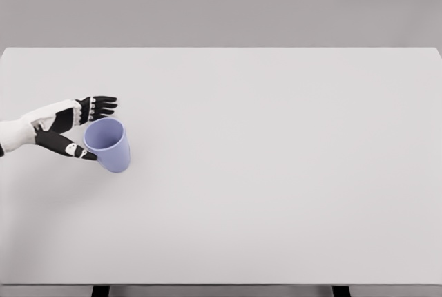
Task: Flip the cup with left arm and place it on the table
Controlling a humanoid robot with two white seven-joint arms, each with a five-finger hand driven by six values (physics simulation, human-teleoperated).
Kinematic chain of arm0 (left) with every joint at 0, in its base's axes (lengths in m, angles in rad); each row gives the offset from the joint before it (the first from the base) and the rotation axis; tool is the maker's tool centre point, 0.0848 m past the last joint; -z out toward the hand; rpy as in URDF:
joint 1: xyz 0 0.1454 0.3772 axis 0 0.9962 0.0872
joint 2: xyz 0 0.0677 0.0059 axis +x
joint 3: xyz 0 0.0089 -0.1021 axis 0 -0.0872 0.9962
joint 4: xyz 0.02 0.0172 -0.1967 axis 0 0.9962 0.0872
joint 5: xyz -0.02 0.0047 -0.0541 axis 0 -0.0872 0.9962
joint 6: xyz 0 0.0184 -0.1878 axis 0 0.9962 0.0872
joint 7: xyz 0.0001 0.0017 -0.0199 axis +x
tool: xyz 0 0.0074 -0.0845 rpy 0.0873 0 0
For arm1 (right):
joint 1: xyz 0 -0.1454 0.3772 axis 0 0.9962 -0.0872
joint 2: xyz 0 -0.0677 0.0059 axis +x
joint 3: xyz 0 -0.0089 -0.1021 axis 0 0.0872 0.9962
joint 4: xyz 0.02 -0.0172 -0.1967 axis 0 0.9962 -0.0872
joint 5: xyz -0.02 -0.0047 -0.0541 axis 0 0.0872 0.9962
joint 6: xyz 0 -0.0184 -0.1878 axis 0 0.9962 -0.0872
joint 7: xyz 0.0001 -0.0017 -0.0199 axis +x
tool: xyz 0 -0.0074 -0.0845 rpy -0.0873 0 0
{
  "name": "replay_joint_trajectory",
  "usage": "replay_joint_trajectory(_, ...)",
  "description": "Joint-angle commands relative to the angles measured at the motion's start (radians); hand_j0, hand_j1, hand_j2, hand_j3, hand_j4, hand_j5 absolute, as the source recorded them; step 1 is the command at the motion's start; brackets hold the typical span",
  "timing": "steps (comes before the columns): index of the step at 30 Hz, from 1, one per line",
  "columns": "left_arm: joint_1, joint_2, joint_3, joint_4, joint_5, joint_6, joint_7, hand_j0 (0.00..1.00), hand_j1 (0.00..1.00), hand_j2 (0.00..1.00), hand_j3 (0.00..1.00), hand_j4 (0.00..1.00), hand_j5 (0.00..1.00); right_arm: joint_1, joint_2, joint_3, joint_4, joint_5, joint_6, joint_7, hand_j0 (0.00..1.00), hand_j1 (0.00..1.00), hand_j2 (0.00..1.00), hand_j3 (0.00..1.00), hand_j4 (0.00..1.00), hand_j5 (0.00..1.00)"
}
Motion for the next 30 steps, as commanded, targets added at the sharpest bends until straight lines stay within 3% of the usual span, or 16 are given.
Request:
replay_joint_trajectory(1, 0.000, 0.008, 0.006, -0.001, 0.006, -0.005, 0.000, 1.00, 1.00, 1.00, 1.00, 1.00, 1.00, 0.000, 0.000, 0.000, 0.000, 0.000, 0.000, 0.000, 1.00, 1.00, 1.00, 1.00, 1.00, 1.00)
replay_joint_trajectory(4, 0.023, 0.056, 0.007, -0.024, 0.008, -0.051, 0.000, 1.00, 1.00, 1.00, 1.00, 1.00, 1.00, 0.000, 0.000, 0.000, 0.000, 0.000, 0.000, 0.000, 1.00, 1.00, 1.00, 1.00, 1.00, 1.00)
replay_joint_trajectory(13, 0.046, 0.088, 0.027, -0.036, 0.008, -0.103, 0.000, 1.00, 1.00, 1.00, 1.00, 1.00, 1.00, 0.000, 0.000, 0.000, 0.000, 0.000, 0.000, 0.000, 1.00, 1.00, 1.00, 1.00, 1.00, 1.00)
replay_joint_trajectory(17, 0.064, 0.149, 0.037, -0.050, 0.006, -0.187, 0.000, 1.00, 1.00, 1.00, 1.00, 1.00, 1.00, 0.000, 0.000, 0.000, 0.000, 0.000, 0.000, 0.000, 1.00, 1.00, 1.00, 1.00, 1.00, 1.00)
replay_joint_trajectory(21, 0.061, 0.212, 0.055, -0.101, 0.000, -0.304, 0.000, 1.00, 1.00, 1.00, 1.00, 1.00, 1.00, 0.000, 0.000, 0.000, 0.000, 0.000, 0.000, 0.000, 1.00, 1.00, 1.00, 1.00, 1.00, 1.00)
replay_joint_trajectory(23, 0.063, 0.212, 0.098, -0.122, -0.028, -0.305, 0.000, 1.00, 1.00, 1.00, 1.00, 1.00, 1.00, 0.000, 0.000, 0.000, 0.000, 0.000, 0.000, 0.000, 1.00, 1.00, 1.00, 1.00, 1.00, 1.00)
replay_joint_trajectory(30, 0.018, 0.209, 0.116, -0.194, -0.026, -0.296, 0.000, 1.00, 1.00, 1.00, 1.00, 1.00, 1.00, 0.000, 0.000, 0.000, 0.000, 0.000, 0.000, 0.000, 1.00, 1.00, 1.00, 1.00, 1.00, 1.00)
